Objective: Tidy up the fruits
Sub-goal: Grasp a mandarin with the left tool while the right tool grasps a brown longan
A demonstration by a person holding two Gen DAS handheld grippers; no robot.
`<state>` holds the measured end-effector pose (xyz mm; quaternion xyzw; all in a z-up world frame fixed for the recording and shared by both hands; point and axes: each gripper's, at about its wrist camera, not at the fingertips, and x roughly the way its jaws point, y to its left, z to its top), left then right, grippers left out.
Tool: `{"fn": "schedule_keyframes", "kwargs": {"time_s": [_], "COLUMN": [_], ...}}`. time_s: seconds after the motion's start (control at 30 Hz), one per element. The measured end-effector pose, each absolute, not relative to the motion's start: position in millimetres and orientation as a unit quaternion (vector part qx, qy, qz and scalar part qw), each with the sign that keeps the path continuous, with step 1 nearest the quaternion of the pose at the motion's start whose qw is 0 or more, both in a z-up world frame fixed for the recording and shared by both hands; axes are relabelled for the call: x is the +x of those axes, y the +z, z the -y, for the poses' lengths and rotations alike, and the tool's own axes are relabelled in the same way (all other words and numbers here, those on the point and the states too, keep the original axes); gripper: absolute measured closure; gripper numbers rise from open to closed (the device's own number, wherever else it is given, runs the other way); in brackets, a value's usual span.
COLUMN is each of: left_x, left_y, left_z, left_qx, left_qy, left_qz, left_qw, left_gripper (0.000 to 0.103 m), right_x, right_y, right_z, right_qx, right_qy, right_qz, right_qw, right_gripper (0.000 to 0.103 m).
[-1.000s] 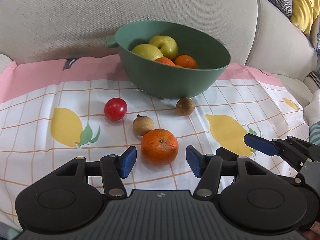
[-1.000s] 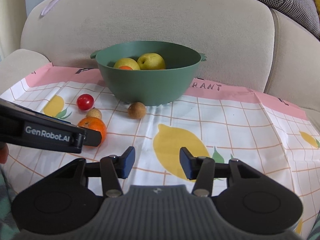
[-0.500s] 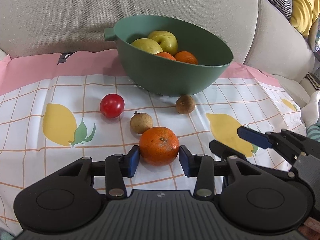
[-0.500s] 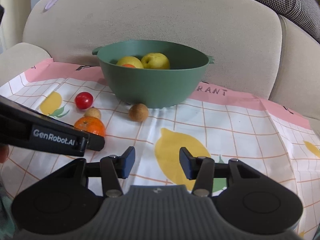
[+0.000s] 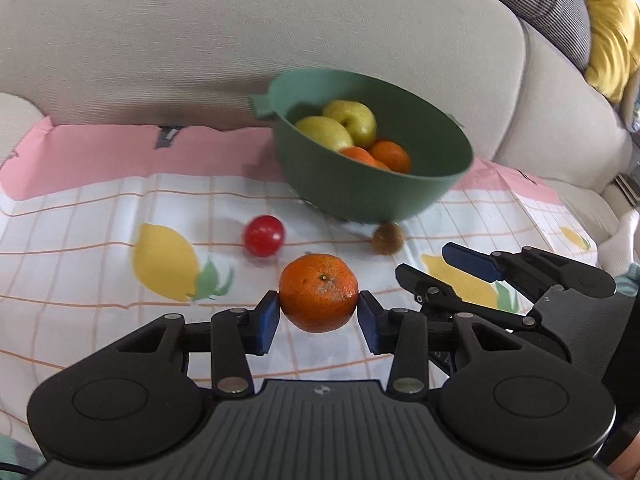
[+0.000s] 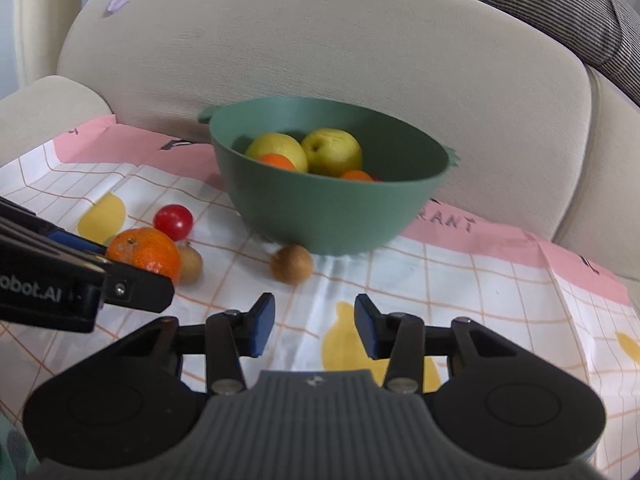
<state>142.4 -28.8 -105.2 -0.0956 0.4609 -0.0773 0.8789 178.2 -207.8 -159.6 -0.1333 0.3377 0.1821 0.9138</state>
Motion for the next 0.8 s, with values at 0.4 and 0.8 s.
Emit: {"fn": "schedule_keyframes", "kwargs": {"time_s": [0.4, 0.8], "left_x": [147, 147], "left_y": [-108, -106], "left_z": [12, 6], "left_qx": [-0.116, -0.12], "left_qy": [-0.058, -0.054], "left_qz": [-0.464, -0.461], "left_qw": [0.876, 0.877], "left_gripper": [0.056, 0.056], "right_x": [198, 196], "right_y": [-166, -165], "right_z": [182, 179], "right_qx": [-0.164, -0.174], "right_qy": [0.186, 0.184], "right_qz": [-0.329, -0.331], "right_qw": [0.911, 0.909], "right_gripper": [0.072, 0.079]}}
